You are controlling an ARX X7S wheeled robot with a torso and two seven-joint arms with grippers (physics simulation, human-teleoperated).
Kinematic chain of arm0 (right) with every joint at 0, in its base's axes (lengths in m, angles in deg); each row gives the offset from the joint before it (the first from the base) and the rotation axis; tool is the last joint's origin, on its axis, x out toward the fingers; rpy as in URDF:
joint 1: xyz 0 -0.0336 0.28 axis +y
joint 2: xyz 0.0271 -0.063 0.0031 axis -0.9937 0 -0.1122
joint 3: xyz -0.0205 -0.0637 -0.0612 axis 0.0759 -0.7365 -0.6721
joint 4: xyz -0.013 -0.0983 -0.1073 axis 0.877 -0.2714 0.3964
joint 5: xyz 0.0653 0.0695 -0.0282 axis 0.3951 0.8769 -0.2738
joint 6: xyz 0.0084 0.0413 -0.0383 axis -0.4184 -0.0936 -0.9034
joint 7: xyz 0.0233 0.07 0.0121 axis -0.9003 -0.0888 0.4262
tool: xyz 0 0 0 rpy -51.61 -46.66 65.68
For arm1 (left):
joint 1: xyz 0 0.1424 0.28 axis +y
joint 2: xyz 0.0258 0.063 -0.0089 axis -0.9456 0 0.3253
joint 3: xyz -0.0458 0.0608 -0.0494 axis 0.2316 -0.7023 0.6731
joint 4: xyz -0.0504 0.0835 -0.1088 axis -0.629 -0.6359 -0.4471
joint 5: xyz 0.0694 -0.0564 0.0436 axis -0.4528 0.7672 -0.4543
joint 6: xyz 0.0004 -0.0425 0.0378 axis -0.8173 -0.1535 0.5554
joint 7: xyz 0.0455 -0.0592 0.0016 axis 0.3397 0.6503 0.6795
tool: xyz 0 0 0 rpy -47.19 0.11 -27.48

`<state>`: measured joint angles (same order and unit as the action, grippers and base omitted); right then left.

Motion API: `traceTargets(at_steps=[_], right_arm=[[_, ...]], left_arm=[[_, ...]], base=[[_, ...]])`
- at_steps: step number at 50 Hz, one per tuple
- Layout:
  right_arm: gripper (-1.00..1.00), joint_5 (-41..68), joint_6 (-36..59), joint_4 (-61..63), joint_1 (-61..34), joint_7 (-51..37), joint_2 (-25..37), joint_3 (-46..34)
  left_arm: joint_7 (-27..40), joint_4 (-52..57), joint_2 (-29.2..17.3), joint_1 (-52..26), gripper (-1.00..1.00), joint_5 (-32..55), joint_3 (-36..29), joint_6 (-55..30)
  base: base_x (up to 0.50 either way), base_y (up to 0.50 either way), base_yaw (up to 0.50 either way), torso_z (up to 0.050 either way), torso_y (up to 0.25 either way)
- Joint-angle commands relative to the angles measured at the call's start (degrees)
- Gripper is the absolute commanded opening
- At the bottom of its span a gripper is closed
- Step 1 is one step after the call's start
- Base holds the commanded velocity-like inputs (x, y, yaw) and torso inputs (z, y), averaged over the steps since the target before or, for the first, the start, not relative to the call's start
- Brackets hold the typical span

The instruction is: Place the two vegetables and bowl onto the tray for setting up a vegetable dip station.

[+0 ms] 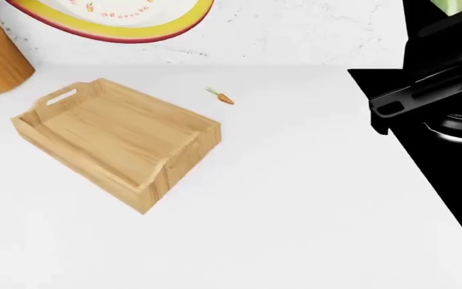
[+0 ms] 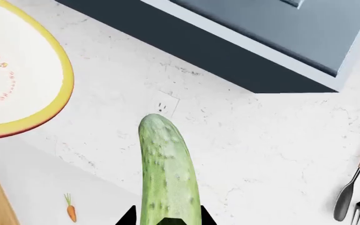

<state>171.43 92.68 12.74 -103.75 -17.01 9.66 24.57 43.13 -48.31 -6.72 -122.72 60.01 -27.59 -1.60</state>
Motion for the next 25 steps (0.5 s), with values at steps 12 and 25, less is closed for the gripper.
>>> traceTargets(at_steps=[12,25], right_arm=[[-1.00,-0.8,-0.9,0.0,0.1,0.5,0.4,0.7],[-1.00,-1.4,-0.1,0.3,-0.9,1.7,-0.5,0.8]], left_arm=[[-0.3,0.0,-0.2,-0.5,-1.00,-0.3,0.1,0.5],[-0.5,-0.1,0.0,-0.5,-1.00,-0.2,-0.3,0.5]], base=[[0.21,0.50,0.00,0.001,0.001],[0.02,0.03,0.00,0.000,0.001]])
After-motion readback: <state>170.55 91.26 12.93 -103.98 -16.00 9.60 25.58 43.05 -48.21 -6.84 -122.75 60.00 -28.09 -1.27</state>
